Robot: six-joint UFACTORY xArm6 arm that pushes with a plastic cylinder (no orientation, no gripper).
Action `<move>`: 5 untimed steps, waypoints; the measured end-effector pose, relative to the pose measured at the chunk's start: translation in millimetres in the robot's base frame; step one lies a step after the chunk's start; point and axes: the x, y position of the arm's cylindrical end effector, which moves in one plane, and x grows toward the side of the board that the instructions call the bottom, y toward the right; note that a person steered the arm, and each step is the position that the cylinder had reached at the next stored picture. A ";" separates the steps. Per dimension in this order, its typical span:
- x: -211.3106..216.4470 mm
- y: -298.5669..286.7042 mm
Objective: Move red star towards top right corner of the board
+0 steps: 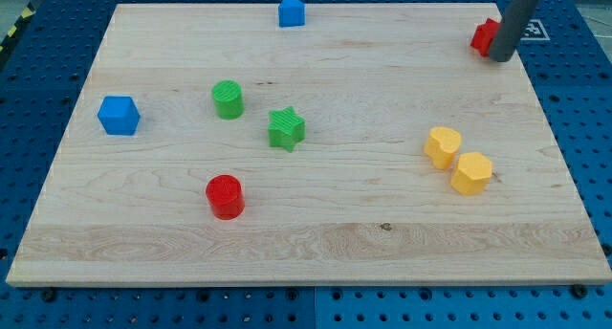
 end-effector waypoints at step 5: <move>-31.3 27.6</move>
